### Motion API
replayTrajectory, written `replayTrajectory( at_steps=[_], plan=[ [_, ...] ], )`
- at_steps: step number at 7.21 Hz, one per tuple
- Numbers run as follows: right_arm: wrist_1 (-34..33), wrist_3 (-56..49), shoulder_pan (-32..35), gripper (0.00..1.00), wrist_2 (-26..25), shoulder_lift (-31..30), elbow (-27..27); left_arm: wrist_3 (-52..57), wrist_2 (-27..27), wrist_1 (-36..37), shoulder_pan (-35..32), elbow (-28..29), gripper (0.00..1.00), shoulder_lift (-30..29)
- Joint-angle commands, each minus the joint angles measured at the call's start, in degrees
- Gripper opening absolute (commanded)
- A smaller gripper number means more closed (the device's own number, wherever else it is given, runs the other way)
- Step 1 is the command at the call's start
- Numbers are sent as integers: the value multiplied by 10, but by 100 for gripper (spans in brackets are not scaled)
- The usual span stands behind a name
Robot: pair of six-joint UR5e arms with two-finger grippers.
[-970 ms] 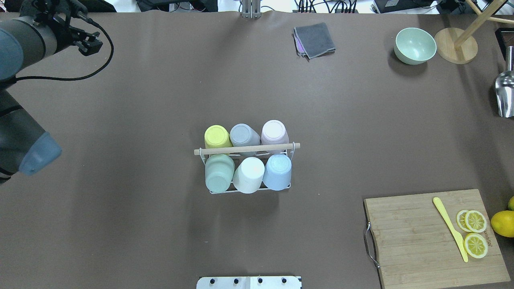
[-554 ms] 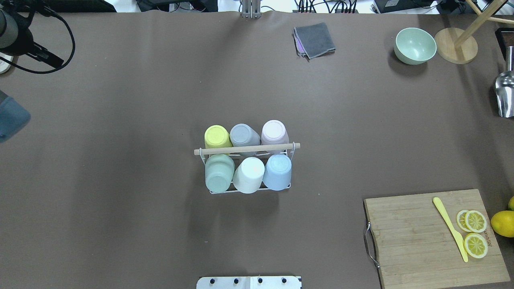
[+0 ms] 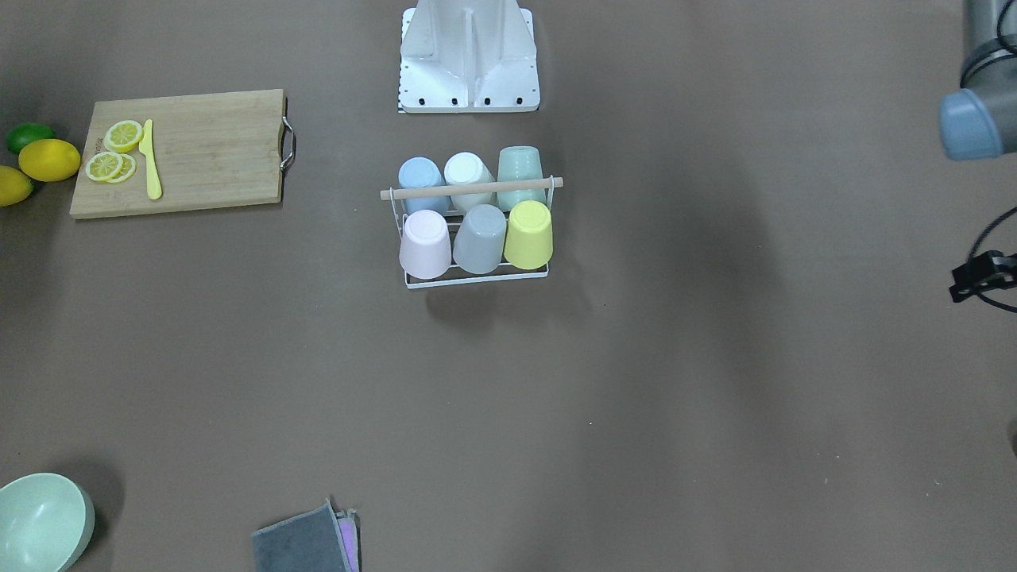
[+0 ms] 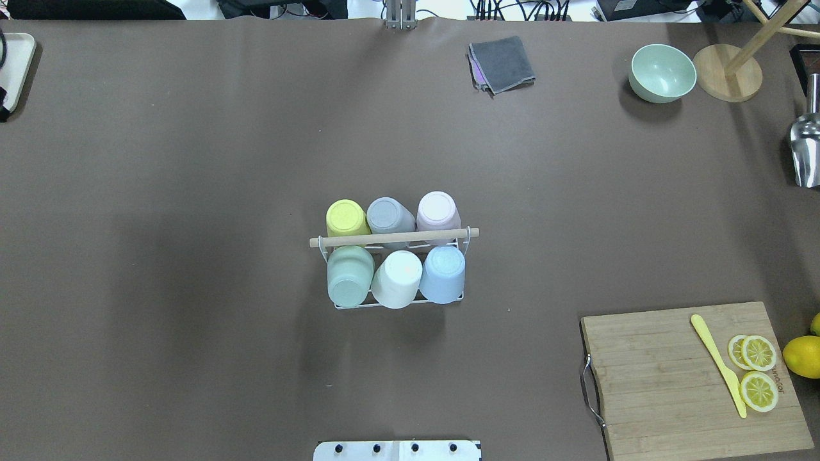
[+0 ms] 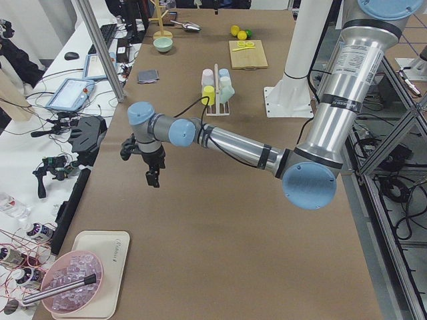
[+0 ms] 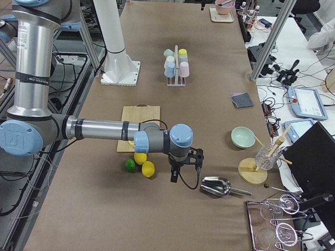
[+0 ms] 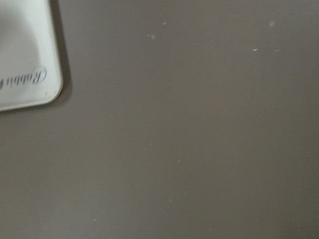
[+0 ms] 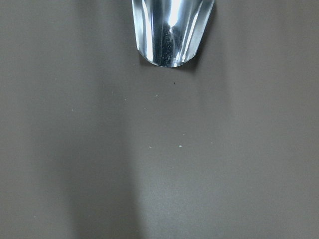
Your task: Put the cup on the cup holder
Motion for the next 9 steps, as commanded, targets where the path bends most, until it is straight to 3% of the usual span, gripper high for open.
replayTrajectory(
  at_steps=[1, 3, 9],
  plan=[
    [0, 0, 1, 99, -1, -2, -1, 3, -42, 2, -66, 32, 98, 50],
    [-1, 0, 2, 99, -1, -3, -1, 28, -41, -3, -89, 1, 98, 102],
    [0, 0, 6, 99, -1, -4, -1, 27, -41, 3, -106, -21, 98, 128]
  ],
)
